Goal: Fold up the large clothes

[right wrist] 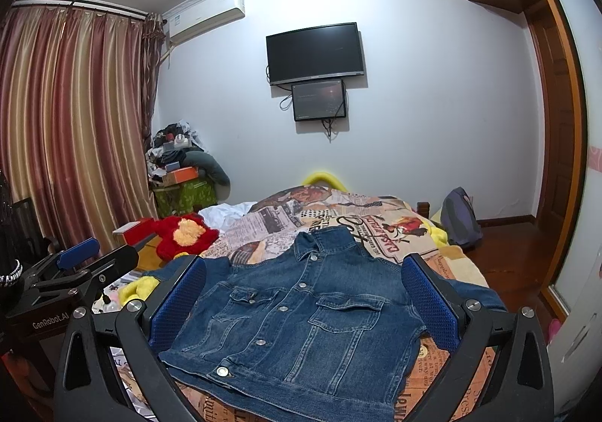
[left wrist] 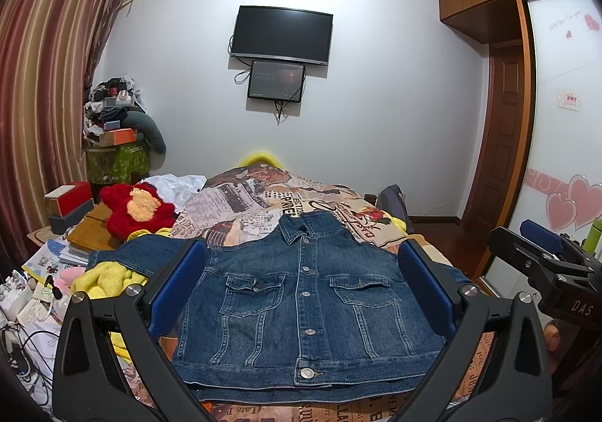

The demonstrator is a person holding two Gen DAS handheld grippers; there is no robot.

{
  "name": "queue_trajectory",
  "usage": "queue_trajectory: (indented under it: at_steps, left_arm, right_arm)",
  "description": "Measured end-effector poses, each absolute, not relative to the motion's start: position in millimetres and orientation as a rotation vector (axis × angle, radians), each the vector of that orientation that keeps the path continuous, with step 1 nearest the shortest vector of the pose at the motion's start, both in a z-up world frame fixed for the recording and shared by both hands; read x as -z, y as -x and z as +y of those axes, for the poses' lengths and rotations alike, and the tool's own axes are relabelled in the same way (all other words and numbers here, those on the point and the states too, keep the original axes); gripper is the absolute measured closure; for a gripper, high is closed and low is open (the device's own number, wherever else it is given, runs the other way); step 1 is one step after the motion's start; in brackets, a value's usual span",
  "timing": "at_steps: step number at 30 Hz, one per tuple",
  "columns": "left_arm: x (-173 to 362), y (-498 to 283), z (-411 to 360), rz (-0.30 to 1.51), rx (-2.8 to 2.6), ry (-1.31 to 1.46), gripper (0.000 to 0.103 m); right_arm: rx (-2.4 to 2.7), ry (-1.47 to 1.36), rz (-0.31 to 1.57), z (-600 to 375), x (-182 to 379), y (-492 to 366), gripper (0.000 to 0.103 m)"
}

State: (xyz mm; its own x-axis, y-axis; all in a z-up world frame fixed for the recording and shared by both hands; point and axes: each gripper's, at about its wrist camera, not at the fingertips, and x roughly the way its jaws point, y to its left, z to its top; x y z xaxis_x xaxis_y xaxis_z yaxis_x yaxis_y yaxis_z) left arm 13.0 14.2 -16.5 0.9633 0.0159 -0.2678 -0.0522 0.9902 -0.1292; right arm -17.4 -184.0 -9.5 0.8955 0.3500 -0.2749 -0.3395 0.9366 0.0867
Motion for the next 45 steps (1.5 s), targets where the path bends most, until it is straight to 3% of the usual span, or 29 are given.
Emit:
queue_trajectory:
  at_steps: [24, 35, 45]
  left_arm:
    - [17.0, -46.8, 37.0, 0.260, -0.082, 0.135, 0.000]
    - [28.8, -130.0, 90.4, 0.316, -0.182, 0.136, 0.000]
    - [77.5, -212.6, 176.2, 0.459, -0.303, 0.195, 0.000]
  right_arm:
    - [-0.333, 0.010, 0.332, -166.2, 19.9, -26.0, 0.000]
    - [-0.319, 0.087, 0.387, -135.6, 25.2, -118.2, 0.000]
    - [-0.399, 0.099, 0.551, -103.2, 63.9, -232.8, 0.000]
